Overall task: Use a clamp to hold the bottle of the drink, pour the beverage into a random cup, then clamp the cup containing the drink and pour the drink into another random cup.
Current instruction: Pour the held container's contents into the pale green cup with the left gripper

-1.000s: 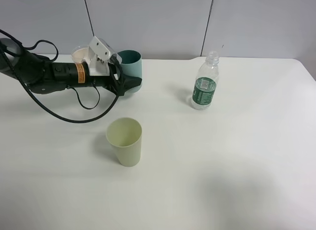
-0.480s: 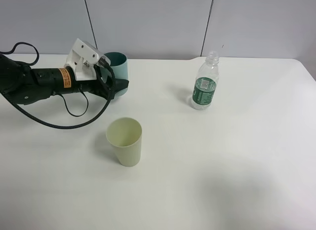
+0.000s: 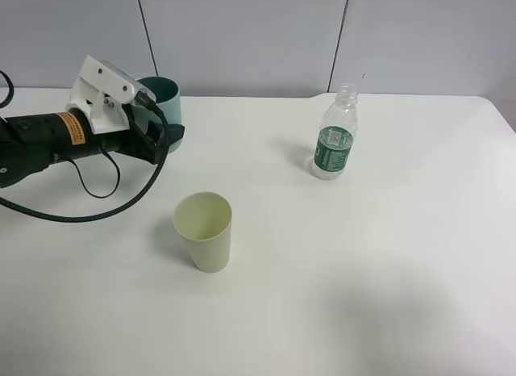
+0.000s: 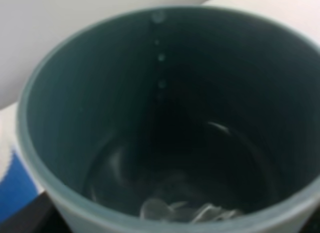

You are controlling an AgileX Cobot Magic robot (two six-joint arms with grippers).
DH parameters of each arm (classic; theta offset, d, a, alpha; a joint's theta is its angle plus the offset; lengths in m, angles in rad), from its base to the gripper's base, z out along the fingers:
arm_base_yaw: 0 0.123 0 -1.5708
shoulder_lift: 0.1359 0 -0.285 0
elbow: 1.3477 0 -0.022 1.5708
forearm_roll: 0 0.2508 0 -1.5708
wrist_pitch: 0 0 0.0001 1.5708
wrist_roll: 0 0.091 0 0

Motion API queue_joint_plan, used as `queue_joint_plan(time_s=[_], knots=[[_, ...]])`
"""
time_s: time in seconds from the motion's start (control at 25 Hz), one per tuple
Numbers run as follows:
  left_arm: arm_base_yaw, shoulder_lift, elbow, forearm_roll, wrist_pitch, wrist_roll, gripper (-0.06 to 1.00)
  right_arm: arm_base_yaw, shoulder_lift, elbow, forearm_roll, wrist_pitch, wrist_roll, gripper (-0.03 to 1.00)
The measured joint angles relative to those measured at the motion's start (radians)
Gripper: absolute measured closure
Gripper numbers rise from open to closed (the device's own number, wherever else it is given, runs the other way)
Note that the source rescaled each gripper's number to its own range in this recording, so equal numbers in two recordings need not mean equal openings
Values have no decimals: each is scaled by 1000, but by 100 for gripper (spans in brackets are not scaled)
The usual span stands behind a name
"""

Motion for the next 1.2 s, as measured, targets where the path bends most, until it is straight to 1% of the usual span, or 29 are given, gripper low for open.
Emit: queue_joint_plan(time_s=[0.16, 0.28, 0.4, 0.64, 0.76, 0.96, 1.2], knots=[[0, -73, 69, -72, 0, 100, 93, 0, 0, 0, 0, 0, 0, -3], [0, -123, 112, -103, 1, 177, 93, 0, 0, 0, 0, 0, 0, -3], [0, -174, 149, -111, 1, 229, 93, 0, 0, 0, 0, 0, 0, -3], [0, -253, 190, -110, 2, 265, 93, 0, 0, 0, 0, 0, 0, -3], [-1, -280, 207, -109, 2, 308, 93, 0, 0, 0, 0, 0, 0, -3], [-46, -301, 226, -141, 23, 397, 93, 0, 0, 0, 0, 0, 0, -3], [-128, -304, 237, -225, 60, 536, 93, 0, 0, 0, 0, 0, 0, -3]])
